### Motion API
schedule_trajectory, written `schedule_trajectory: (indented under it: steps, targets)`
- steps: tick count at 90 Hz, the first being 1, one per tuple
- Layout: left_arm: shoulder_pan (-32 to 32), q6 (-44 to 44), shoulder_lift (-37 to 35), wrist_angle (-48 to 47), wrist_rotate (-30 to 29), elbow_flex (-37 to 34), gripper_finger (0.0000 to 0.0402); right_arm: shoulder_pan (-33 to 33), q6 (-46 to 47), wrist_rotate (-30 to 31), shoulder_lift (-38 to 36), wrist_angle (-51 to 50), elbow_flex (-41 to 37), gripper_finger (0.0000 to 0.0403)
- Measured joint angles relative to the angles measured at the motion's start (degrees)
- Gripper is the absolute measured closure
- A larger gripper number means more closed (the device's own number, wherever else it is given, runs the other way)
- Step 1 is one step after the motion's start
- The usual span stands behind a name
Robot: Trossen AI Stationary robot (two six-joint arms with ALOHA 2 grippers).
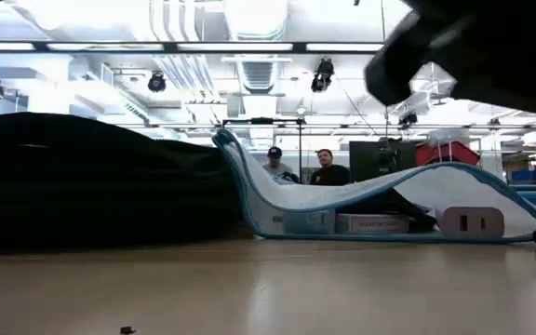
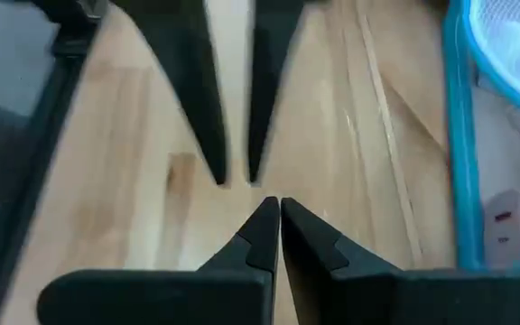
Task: Unpack backpack
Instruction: Close the white mesh zipper pouch
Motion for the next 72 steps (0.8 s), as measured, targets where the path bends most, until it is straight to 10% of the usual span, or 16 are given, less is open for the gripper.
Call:
schedule_trajectory:
  steps: [25, 72]
  targets:
    - [4.07, 1.79, 4.21, 7.63, -0.02, 0.00, 0.0374, 2.14, 19.04, 6.68, -5.10, -25.01, -2.31, 0.0403]
    - [6.57, -6.01, 8.04, 3.07, -1.02, 0.24, 0.0375, -6.90, 6.65, 0.89, -7.50, 6.17, -21.27, 0.0403]
